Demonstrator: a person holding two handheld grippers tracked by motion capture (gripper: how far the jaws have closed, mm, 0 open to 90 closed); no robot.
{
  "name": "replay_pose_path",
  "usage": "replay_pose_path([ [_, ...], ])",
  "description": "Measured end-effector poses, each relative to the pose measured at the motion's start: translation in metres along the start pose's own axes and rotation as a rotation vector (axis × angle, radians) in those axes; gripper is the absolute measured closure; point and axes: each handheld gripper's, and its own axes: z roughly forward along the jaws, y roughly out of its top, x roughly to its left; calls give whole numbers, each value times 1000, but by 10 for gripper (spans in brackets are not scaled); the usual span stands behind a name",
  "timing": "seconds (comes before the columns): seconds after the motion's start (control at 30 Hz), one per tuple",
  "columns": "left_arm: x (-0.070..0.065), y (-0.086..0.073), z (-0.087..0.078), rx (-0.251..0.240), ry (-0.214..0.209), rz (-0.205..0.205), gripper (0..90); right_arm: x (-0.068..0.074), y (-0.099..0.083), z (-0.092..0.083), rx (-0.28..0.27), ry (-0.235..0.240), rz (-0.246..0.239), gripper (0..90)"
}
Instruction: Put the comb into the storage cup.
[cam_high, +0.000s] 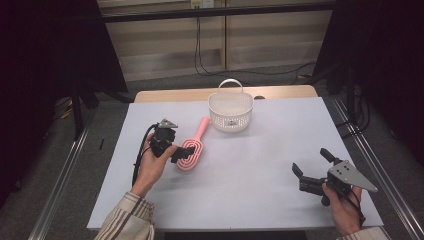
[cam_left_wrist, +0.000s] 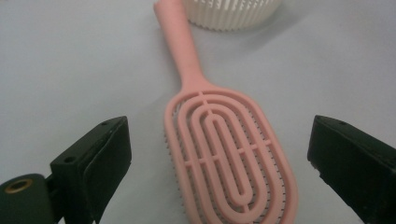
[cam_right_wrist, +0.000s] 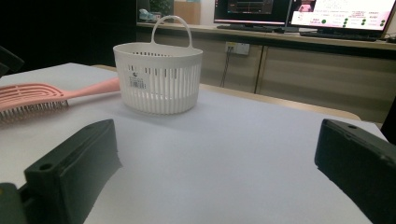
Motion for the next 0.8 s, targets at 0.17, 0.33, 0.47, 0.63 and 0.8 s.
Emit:
replay_pose_path([
  [0.17, -6, 8, 8, 38, 25, 16, 63, 0, 0, 0, 0, 0, 0, 0],
  [0.33, -8, 11, 13, 62, 21, 2, 61, 0, 0, 0, 0, 1, 0, 0],
  [0.47, -8, 12, 18, 91, 24, -4, 59, 0, 0, 0, -1, 1, 0, 0],
  [0.63, -9, 17, 25, 155, 24, -36, 88, 0, 0, 0, -2, 3, -4, 0],
  [0.8, -11, 20, 28, 162, 39, -38, 100, 0, 0, 0, -4, 9, -8, 0],
])
